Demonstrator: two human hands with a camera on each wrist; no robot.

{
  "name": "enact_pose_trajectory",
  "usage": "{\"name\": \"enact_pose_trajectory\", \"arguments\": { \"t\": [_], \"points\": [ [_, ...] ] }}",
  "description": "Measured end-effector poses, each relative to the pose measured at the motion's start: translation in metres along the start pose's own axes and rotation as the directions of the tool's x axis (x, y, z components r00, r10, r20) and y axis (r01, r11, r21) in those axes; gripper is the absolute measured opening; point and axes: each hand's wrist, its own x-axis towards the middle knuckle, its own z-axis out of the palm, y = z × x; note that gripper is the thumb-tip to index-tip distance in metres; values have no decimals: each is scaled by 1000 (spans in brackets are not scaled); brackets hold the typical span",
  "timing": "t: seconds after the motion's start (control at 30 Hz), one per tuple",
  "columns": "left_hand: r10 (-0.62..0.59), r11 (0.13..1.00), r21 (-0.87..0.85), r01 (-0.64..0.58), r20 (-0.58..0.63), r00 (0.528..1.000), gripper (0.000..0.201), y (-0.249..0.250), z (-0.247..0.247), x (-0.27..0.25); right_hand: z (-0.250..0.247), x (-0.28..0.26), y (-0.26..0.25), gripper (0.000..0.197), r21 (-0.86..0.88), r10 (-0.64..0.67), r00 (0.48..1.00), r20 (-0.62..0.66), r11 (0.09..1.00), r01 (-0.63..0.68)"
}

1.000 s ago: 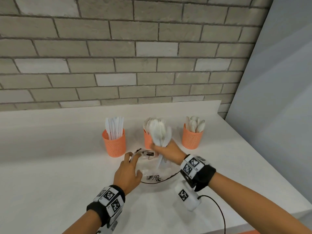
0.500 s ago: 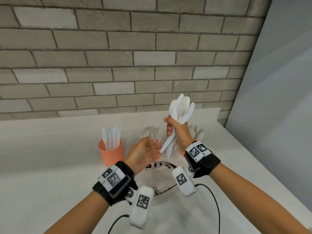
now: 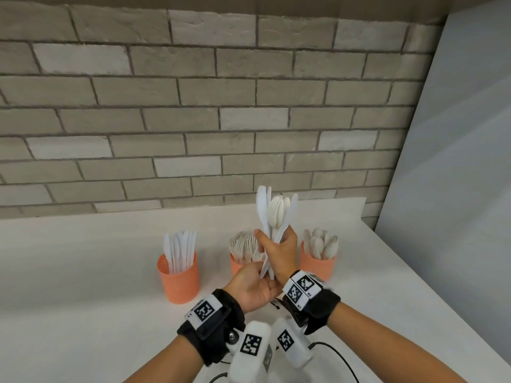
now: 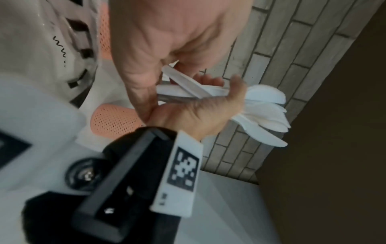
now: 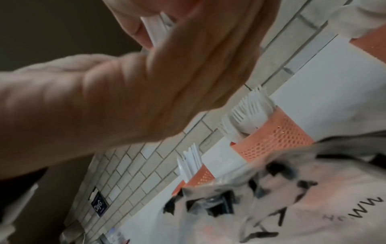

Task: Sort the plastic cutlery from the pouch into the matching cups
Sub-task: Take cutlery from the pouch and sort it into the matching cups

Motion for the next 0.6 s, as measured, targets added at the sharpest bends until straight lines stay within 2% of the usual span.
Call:
{"name": "enact_pose_trajectory", "arguments": {
  "t": [0.17,0.27,0.33,0.43,0.5,0.53,0.57,0.6],
  "points": [
    [48,997,-51,-54,-117,992,33,4,-3,16,3,7,14,28,-46,160,987,-26,986,-161],
    [56,998,-22,-59,-124,991,36,7,4,18,4,10,15,24,-67,165,986,-25,984,-167],
    [64,997,47,-58,-120,991,35,8,5,19,3,13,14,24,-73,178,983,-52,981,-182],
    [93,969,239,-64,-113,989,28,10,1,23,-2,21,15,23,-142,183,981,-71,971,-191],
    [178,934,336,-122,-140,974,20,15,-2,24,-7,27,18,15,-251,161,984,-71,952,-174],
    [267,895,406,-186,-153,952,16,19,-2,25,-9,29,19,9,-312,154,986,-67,935,-167],
    [384,831,488,-266,-158,910,13,25,-4,27,-11,29,21,7,-371,146,988,-57,915,-156],
    [514,741,570,-355,-141,846,14,31,-4,29,-12,29,22,10,-426,133,990,-39,894,-137]
  ]
}}
